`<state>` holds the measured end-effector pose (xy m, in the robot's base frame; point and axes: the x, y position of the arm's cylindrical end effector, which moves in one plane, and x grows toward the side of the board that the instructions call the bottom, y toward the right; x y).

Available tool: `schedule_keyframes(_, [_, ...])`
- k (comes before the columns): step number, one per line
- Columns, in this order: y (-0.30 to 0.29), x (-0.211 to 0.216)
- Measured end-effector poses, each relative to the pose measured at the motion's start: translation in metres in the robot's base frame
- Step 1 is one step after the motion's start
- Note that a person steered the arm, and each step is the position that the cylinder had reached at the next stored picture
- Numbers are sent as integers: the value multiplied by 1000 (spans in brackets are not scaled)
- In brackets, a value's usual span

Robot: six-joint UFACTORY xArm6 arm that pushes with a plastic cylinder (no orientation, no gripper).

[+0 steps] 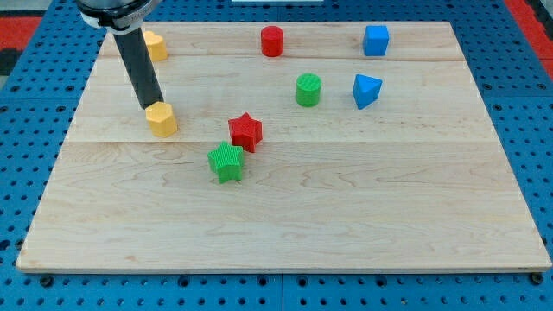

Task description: Move hexagon slightly to the left of the board

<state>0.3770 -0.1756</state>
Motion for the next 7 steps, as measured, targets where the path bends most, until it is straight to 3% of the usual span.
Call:
schedule_keyframes(1, [71,-13])
schedule_keyframes(2, [100,5])
schedule_keyframes(4, [30,25])
schedule_keyframes(5, [27,25])
schedule_keyframes(7, [75,-4])
